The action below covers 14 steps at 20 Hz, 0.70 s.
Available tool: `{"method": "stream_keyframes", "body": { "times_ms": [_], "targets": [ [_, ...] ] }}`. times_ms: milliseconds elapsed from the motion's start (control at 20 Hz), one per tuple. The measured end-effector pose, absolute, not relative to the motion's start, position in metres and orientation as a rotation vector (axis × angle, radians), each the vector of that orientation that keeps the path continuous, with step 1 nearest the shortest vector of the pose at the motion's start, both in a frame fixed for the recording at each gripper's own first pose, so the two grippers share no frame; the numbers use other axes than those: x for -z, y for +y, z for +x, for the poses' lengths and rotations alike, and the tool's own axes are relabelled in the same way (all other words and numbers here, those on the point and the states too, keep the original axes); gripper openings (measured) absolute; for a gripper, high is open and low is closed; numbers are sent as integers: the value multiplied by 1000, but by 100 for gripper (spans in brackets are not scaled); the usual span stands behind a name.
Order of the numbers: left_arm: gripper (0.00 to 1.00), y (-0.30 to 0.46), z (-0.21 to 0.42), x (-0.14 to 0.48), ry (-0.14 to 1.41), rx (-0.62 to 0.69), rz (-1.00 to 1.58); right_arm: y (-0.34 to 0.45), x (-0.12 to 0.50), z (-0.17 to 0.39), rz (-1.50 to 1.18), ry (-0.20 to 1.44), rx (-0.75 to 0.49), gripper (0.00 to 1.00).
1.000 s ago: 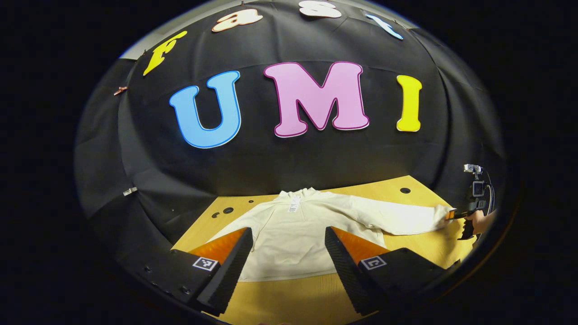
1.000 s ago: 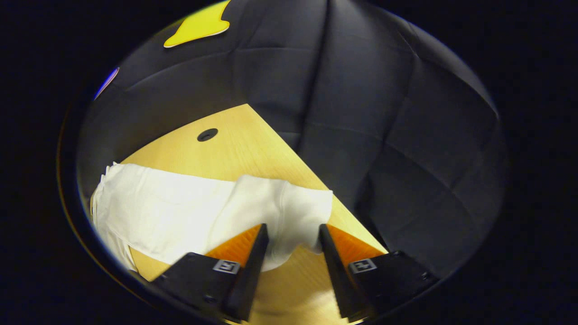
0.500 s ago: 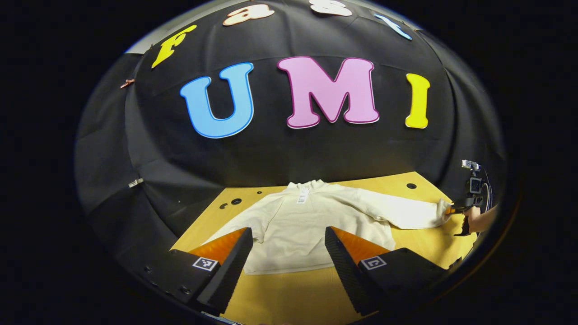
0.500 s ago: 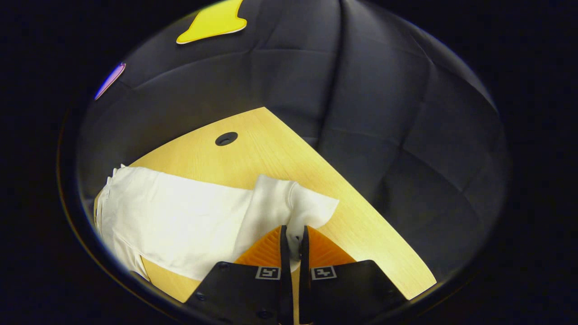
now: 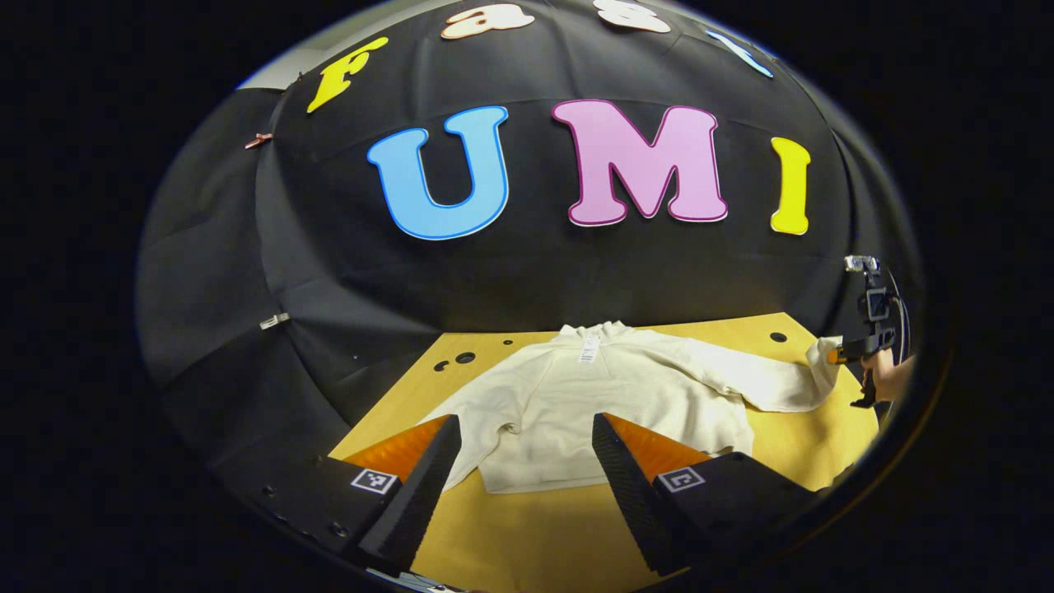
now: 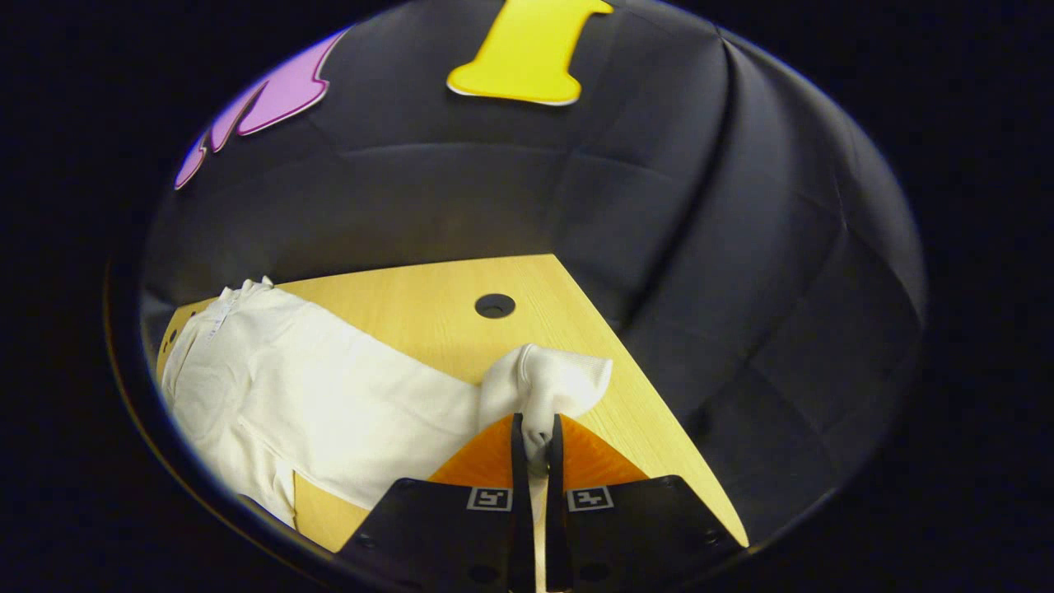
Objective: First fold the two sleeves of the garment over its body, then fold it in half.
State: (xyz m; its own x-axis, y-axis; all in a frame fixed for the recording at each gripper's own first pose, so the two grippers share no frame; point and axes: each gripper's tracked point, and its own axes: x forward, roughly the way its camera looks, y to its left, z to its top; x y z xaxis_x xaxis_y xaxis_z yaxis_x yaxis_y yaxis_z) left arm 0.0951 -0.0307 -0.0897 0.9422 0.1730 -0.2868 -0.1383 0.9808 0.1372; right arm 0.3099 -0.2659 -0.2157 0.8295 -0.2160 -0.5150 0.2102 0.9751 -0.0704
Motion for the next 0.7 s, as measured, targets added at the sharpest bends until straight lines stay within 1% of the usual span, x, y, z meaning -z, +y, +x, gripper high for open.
{"method": "stream_keyframes", "body": {
  "times_ms": [150, 400, 700],
  "targets": [
    [99, -20, 90, 92, 294, -156, 132, -229, 185, 330, -17, 512, 182, 9],
    [99, 6, 80, 99, 304, -172, 86, -167, 134, 364, -45, 442, 114, 9],
    [99, 66, 77, 109, 299, -246, 53, -56, 80, 399, -56, 363, -10, 9]
  ]
}}
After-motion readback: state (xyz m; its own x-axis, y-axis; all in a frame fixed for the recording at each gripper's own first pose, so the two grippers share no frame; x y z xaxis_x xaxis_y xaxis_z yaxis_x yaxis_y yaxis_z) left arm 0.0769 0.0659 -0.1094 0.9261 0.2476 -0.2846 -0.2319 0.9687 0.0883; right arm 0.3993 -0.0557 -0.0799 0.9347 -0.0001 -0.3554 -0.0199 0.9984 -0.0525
